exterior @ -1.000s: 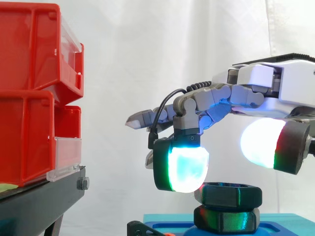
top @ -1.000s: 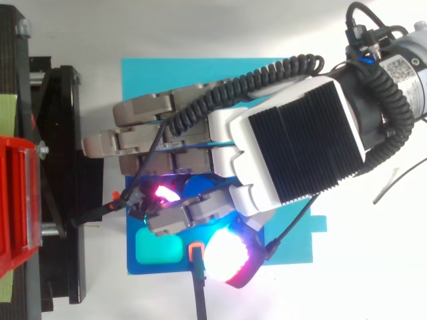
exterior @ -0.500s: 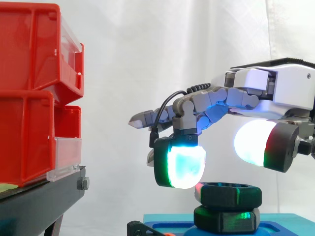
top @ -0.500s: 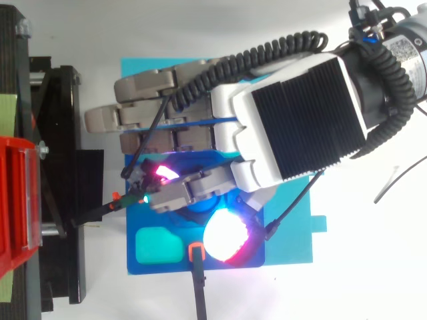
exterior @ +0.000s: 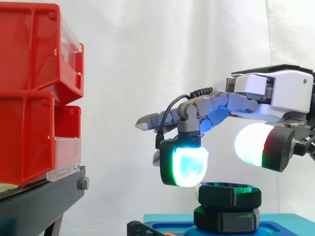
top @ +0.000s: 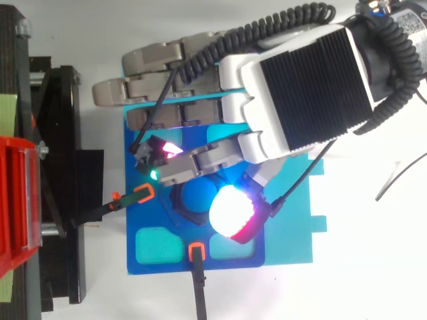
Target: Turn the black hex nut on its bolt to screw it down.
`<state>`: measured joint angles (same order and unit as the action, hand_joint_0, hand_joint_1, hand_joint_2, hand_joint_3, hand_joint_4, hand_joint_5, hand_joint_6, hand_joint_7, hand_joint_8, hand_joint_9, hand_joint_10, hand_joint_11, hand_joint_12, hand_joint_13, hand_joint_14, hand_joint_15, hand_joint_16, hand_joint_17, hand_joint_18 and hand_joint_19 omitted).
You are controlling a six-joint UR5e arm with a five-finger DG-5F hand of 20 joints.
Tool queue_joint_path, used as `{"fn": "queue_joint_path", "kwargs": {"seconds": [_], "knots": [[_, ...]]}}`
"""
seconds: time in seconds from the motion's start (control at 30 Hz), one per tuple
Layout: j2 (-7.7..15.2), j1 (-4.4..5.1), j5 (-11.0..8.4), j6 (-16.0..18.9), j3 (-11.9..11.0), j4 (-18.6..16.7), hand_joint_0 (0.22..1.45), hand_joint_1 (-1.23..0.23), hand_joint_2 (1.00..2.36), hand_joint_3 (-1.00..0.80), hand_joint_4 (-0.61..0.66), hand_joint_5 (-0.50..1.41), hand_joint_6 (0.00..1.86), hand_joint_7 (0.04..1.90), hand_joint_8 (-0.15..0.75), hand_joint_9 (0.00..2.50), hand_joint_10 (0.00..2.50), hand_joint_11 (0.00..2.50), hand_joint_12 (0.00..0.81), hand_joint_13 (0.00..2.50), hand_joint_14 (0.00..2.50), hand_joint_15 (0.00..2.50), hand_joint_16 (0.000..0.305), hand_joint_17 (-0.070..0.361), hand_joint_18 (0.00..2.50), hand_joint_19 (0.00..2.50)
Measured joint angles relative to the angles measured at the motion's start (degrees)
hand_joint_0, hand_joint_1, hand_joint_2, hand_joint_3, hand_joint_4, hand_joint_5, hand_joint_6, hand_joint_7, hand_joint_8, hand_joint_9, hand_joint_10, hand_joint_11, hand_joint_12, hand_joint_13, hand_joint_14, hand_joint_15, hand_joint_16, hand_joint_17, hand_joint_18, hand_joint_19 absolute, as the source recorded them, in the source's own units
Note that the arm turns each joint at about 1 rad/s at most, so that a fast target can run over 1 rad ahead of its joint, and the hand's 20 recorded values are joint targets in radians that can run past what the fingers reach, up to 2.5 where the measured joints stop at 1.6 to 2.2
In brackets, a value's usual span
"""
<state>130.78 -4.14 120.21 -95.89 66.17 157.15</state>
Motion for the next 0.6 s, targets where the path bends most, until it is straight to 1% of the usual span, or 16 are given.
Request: {"fn": "queue_joint_path", "kwargs": {"seconds": [0.1, 0.2, 0.27, 0.3, 0.33, 0.5, 0.6], "knots": [[0.0, -0.30, 0.26, 0.0, 0.1, 0.0, 0.53, -0.23, 1.00, -0.50, 0.04, -0.04, 0.50, 1.32, 0.259, 0.75, 0.00, 0.00, 0.335, 0.32, 0.00, 0.00, 0.045, 0.102, 0.35, 0.31], [0.0, -0.76, 0.71, 0.0, 0.2, -0.2, 0.53, -0.23, 1.00, -0.50, 0.08, -0.06, 0.50, 1.18, 0.259, 0.74, 0.00, 0.00, 0.336, 0.32, 0.00, 0.00, 0.045, 0.102, 0.35, 0.30], [0.0, -1.05, 1.27, 0.0, 0.2, -0.2, 0.53, -0.23, 1.00, -0.50, 0.15, -0.08, 0.50, 1.02, 0.262, 0.73, 0.00, 0.00, 0.338, 0.32, 0.00, 0.00, 0.046, 0.103, 0.35, 0.30], [0.0, -1.07, 1.46, 0.0, 0.2, -0.2, 0.53, -0.23, 1.00, -0.50, 0.15, -0.08, 0.50, 1.00, 0.259, 0.73, 0.00, 0.00, 0.338, 0.32, 0.00, 0.00, 0.046, 0.103, 0.35, 0.30], [0.0, -1.04, 1.63, 0.0, 0.2, -0.2, 0.53, -0.23, 1.00, -0.50, 0.18, -0.09, 0.50, 0.95, 0.261, 0.73, 0.00, 0.00, 0.338, 0.32, 0.00, 0.00, 0.046, 0.104, 0.35, 0.30], [-0.1, -0.52, 1.94, 0.3, -0.1, -0.9, 0.53, -0.23, 1.00, -0.50, 0.20, -0.10, 0.50, 0.85, 0.254, 0.72, 0.00, 0.00, 0.340, 0.31, 0.00, 0.00, 0.047, 0.105, 0.34, 0.30], [-0.1, 0.28, 1.86, 0.7, -0.2, -2.2, 0.53, -0.22, 1.00, -0.50, 0.20, -0.10, 0.50, 0.82, 0.252, 0.72, 0.00, 0.00, 0.341, 0.31, 0.00, 0.00, 0.046, 0.105, 0.34, 0.30]]}}
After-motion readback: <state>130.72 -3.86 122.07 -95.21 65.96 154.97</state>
